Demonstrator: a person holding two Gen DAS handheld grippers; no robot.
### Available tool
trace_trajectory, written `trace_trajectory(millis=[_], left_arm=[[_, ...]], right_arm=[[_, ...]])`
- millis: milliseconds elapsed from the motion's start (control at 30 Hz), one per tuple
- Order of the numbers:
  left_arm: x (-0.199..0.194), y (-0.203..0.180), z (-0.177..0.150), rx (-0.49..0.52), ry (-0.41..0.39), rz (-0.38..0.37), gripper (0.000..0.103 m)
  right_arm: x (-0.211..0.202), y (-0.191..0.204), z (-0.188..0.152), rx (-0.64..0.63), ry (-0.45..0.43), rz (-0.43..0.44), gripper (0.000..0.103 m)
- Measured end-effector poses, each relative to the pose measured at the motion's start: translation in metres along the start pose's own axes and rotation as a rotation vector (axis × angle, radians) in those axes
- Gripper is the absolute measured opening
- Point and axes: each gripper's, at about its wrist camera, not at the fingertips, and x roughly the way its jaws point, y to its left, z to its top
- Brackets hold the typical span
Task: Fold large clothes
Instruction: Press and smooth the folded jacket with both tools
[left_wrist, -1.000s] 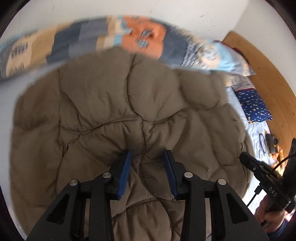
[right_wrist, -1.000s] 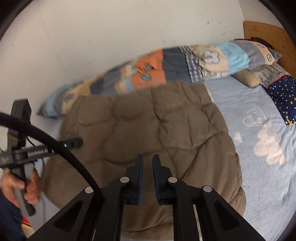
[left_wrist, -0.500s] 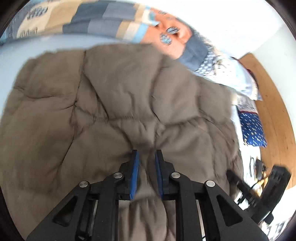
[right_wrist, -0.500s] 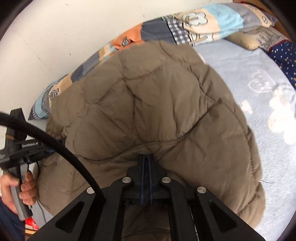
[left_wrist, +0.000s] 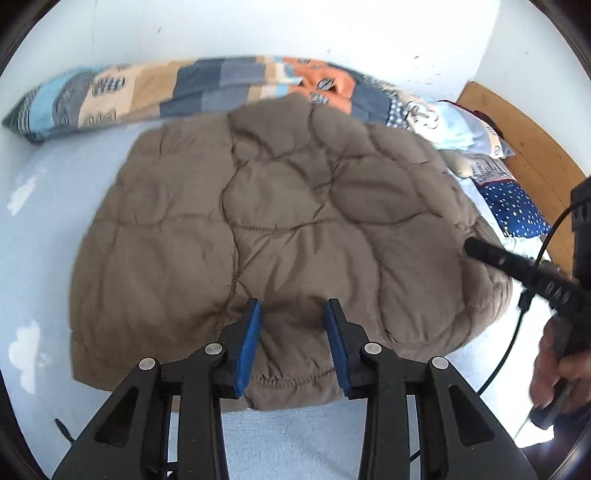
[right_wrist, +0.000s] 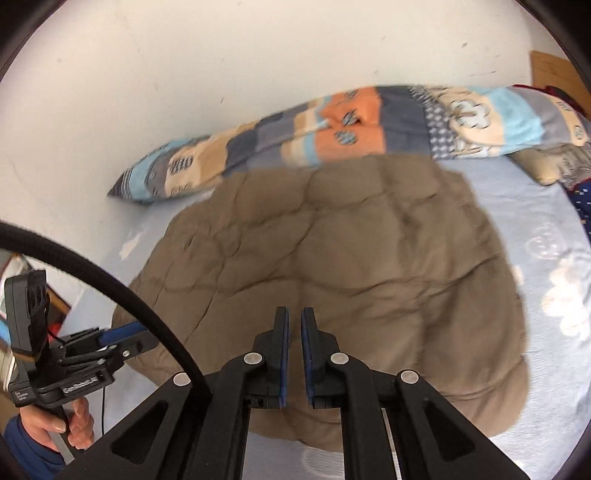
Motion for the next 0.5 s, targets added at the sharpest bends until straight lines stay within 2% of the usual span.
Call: trace_trajectory(millis=[67,133,233,333,500], left_arm=[[0.010,0.005,0.002,-0.027,0.030,-0.010,0.034],[0.021,0.010,0.003,-0.049,0.062,-0.021,0.035],[0.035,0.013,0.004,-0.059,0.088,-0.027,0.035],[0.038,0.012,0.002,-0.057,0.092,-0.018,0.035],[0.044,0.013,0.000,-0.067,0.112,-0.013,0.036]], right_arm=[[0.019,0.004,-0.004,-0.009,0.027,-0.011,0.007],[0.045,-0.002,-0.008,0.003,0.095,-0.050,0.006],[0.067,-0.019,-0.014,0.068,0.142,-0.036,0.001],[0.076,-0.027,-0.015,0.110,0.165,-0.018,0.000],[0.077,-0.024,-0.018,0.089,0.172,-0.034,0.000]])
